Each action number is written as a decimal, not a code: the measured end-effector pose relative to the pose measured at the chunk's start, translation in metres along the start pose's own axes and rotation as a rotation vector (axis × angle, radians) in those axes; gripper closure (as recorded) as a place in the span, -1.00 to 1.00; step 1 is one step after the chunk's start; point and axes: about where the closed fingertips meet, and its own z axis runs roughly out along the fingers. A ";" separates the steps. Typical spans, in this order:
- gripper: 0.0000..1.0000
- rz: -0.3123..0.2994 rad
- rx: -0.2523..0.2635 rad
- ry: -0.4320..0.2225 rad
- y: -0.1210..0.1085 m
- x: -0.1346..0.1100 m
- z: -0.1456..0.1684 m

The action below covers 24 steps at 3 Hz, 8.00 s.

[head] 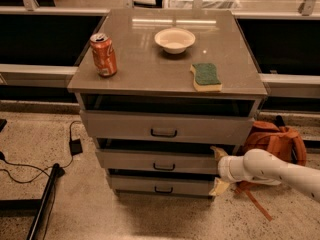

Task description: Open middle drawer

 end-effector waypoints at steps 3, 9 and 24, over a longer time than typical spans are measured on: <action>-0.60 0.049 -0.021 0.017 -0.003 0.008 0.014; -0.32 -0.007 -0.184 0.067 0.072 -0.006 -0.041; 1.00 0.052 -0.144 0.065 0.024 -0.007 0.007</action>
Offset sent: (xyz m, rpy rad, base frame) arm 0.0129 -0.0055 -0.0142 0.0019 0.0495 -0.0546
